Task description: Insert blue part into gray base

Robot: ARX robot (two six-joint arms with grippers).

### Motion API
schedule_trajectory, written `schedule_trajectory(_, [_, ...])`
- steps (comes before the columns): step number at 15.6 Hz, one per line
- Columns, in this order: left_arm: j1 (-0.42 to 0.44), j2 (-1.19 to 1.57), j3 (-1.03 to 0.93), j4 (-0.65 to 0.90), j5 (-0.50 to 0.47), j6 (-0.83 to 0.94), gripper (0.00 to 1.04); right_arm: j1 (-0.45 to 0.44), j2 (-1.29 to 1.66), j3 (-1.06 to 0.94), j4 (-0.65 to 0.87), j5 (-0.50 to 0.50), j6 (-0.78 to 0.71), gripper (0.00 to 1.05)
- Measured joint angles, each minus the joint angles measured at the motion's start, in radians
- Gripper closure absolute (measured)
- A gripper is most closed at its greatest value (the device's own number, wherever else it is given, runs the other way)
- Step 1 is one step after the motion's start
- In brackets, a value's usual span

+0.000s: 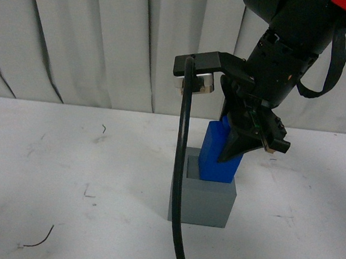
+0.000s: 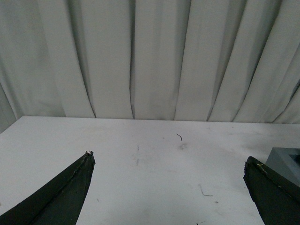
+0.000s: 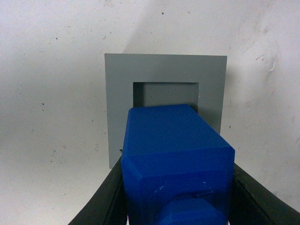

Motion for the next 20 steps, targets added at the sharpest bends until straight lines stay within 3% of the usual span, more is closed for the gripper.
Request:
schedule_trajectory(13, [0.000, 0.000, 0.000, 0.000, 0.000, 0.000, 0.07, 0.047, 0.053, 0.038, 0.014, 0.065, 0.070, 0.58])
schedule_trajectory(17, [0.000, 0.000, 0.000, 0.000, 0.000, 0.000, 0.07, 0.051, 0.052, 0.038, 0.017, 0.060, 0.071, 0.11])
schedule_trajectory(18, [0.000, 0.000, 0.000, 0.000, 0.000, 0.000, 0.07, 0.053, 0.047, 0.032, 0.027, 0.060, 0.074, 0.05])
schedule_trajectory(20, [0.000, 0.000, 0.000, 0.000, 0.000, 0.000, 0.07, 0.053, 0.021, 0.011, 0.031, 0.053, 0.076, 0.06])
